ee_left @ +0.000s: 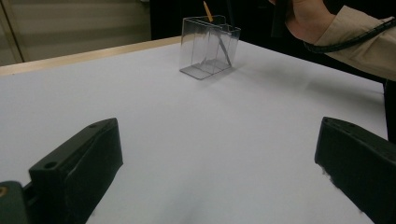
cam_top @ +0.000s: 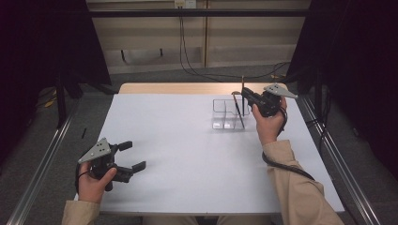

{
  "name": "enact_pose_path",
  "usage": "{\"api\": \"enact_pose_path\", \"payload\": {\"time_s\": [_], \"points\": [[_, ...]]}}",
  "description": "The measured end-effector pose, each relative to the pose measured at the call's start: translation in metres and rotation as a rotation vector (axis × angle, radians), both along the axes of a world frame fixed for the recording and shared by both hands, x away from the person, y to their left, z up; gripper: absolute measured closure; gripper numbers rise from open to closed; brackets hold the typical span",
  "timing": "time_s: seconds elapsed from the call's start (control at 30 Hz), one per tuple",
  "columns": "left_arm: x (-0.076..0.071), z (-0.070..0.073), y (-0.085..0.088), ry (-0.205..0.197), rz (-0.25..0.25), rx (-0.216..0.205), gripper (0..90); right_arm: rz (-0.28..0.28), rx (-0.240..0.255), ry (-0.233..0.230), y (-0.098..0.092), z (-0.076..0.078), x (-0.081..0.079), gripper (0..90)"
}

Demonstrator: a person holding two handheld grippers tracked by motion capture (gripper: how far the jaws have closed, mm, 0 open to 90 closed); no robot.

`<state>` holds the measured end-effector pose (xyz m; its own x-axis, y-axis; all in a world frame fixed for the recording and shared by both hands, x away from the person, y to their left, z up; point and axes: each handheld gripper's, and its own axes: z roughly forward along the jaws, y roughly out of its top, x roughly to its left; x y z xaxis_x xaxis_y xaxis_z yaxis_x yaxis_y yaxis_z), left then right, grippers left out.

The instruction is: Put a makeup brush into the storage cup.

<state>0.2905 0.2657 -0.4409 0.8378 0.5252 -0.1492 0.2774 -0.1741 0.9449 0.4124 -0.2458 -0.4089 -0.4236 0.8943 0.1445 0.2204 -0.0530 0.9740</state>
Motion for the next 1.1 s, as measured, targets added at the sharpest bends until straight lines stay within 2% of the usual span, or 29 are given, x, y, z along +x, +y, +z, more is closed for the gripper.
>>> {"api": "enact_pose_path", "payload": {"time_s": [1.0, 1.1], "points": [[-0.0006, 0.0014, 0.0005, -0.003, 0.000, 0.002, 0.8, 0.024, -0.010, 0.010, 0.0042, -0.0067, -0.0040, 84.1], [-0.0003, 0.0017, 0.0006, -0.003, 0.001, -0.003, 0.8, 0.058, 0.005, 0.025, 0.0052, -0.0071, -0.0044, 81.9]]}}
